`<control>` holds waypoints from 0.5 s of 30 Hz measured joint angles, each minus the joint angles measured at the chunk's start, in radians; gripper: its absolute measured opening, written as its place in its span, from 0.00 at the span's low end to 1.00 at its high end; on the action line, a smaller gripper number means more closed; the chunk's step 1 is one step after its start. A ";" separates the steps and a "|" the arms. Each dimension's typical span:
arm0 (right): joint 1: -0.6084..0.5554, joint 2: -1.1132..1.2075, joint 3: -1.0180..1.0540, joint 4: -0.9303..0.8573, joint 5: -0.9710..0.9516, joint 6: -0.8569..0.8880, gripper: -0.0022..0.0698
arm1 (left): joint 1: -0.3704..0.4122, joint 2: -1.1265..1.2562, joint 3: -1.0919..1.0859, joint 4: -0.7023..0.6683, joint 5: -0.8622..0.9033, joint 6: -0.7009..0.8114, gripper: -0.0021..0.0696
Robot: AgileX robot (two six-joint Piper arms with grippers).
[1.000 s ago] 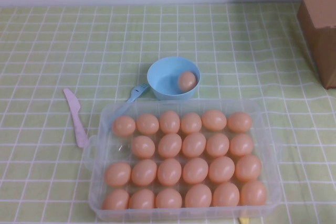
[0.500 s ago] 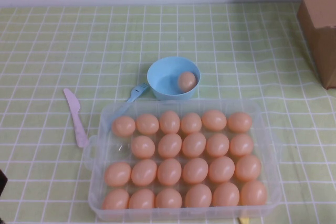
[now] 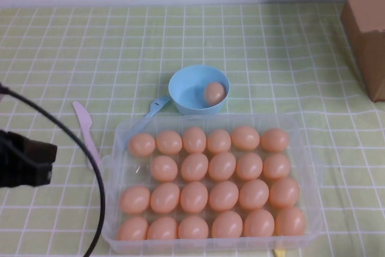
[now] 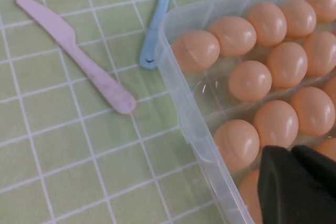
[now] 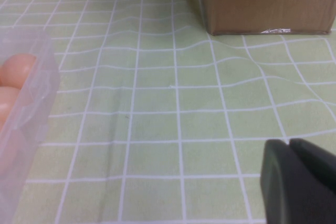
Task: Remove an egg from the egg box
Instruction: Pick up the egg from the plastic box
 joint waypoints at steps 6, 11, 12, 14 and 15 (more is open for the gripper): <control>0.000 0.000 0.000 0.000 0.000 0.000 0.01 | -0.147 0.244 -0.166 0.079 0.003 0.006 0.02; 0.000 0.000 0.000 0.000 0.000 0.000 0.01 | -0.276 0.412 -0.298 0.154 0.003 -0.031 0.02; 0.000 0.000 0.000 0.000 0.000 0.000 0.01 | -0.295 0.445 -0.321 0.164 0.003 -0.031 0.02; 0.000 0.000 0.000 0.000 0.000 0.000 0.01 | -0.326 0.508 -0.365 0.176 0.010 -0.032 0.02; 0.000 0.000 0.000 0.000 0.000 0.000 0.01 | -0.334 0.532 -0.378 0.182 0.016 -0.032 0.02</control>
